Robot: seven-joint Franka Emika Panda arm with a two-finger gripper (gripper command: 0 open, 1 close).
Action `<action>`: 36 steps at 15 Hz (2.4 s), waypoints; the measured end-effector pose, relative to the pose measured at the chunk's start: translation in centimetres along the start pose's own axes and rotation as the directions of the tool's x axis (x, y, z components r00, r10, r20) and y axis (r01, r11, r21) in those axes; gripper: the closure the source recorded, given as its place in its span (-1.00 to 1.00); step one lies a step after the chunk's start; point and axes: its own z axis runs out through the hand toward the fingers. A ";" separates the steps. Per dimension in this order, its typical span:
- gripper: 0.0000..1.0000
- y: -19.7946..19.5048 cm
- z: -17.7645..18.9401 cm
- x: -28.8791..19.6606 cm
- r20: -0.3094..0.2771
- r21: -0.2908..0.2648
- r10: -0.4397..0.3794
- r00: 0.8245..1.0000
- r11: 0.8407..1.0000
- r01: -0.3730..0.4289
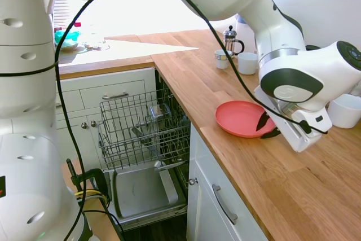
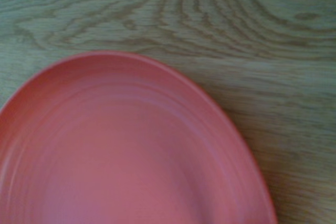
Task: Put the plate in the dishwasher
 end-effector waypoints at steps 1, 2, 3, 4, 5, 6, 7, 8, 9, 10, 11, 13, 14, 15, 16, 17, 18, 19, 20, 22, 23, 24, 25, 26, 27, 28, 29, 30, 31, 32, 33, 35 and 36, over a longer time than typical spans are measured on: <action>1.00 0.0 0.1 0.1 0.003 0.002 0.004 1.000 1.000 -0.004; 1.00 -0.1 0.2 0.2 0.008 0.009 0.011 1.000 1.000 -0.011; 1.00 -0.1 0.3 0.3 0.014 0.018 0.018 1.000 1.000 -0.018; 1.00 -0.1 0.3 0.4 0.023 0.024 0.024 0.999 0.999 -0.024; 1.00 -0.1 0.2 0.5 0.030 0.026 0.026 0.999 0.999 -0.027; 1.00 -0.1 0.2 0.6 0.036 0.030 0.028 0.999 0.999 -0.030; 1.00 0.0 0.2 0.6 0.043 0.037 0.027 0.999 0.999 -0.028; 1.00 0.0 0.2 0.7 0.049 0.041 0.023 0.999 0.999 -0.025; 1.00 -0.1 0.1 0.6 0.057 0.046 0.011 0.998 0.999 -0.014; 1.00 -0.4 -0.3 0.3 0.066 0.054 -0.009 0.998 0.999 0.005; 1.00 -1.0 -0.9 -0.2 0.074 0.063 -0.031 0.997 0.998 0.027; 1.00 -3.2 -3.1 -2.3 0.075 0.084 -0.093 0.993 0.993 0.086; 1.00 -5.2 -4.4 -4.3 0.062 0.082 -0.135 0.989 0.988 0.130; 1.00 -7.7 -5.3 -6.9 0.049 0.067 -0.176 0.983 0.983 0.173; 1.00 -10.8 -5.6 -10.8 0.032 0.031 -0.220 0.975 0.975 0.219; 1.00 -14.0 -5.1 -15.3 0.011 -0.012 -0.265 0.964 0.964 0.265; 1.00 -17.1 -3.7 -20.4 -0.008 -0.059 -0.313 0.950 0.948 0.312; 1.00 -19.5 -1.4 -25.6 -0.025 -0.114 -0.362 0.932 0.927 0.357; 1.00 -21.1 1.1 -30.5 -0.045 -0.169 -0.409 0.912 0.903 0.396; 1.00 -22.6 5.6 -39.3 -0.101 -0.268 -0.503 0.858 0.845 0.463; 1.00 -22.7 7.4 -43.5 -0.133 -0.306 -0.550 0.824 0.814 0.494; 1.00 -22.6 8.8 -47.6 -0.166 -0.337 -0.597 0.785 0.782 0.524; 1.00 -22.1 10.0 -51.7 -0.204 -0.360 -0.642 0.740 0.752 0.553; 1.00 -21.4 11.0 -54.9 -0.243 -0.380 -0.682 0.690 0.721 0.579; 1.00 -20.9 11.9 -57.2 -0.282 -0.401 -0.718 0.636 0.690 0.602; 1.00 -20.6 13.0 -58.6 -0.317 -0.425 -0.751 0.579 0.658 0.622; 1.00 -20.3 14.2 -59.4 -0.346 -0.450 -0.783 0.517 0.622 0.640; 1.00 -19.8 16.0 -59.9 -0.367 -0.479 -0.812 0.453 0.583 0.656; 1.00 -19.1 18.0 -60.3 -0.386 -0.508 -0.837 0.387 0.543 0.668; 1.00 -18.1 20.3 -61.0 -0.405 -0.533 -0.857 0.320 0.505 0.679; 1.00 -17.0 22.6 -61.7 -0.425 -0.555 -0.870 0.250 0.468 0.688; 1.00 -14.7 26.5 -62.9 -0.465 -0.592 -0.878 0.108 0.400 0.699; 1.00 -13.8 28.0 -63.2 -0.486 -0.607 -0.873 0.040 0.370 0.703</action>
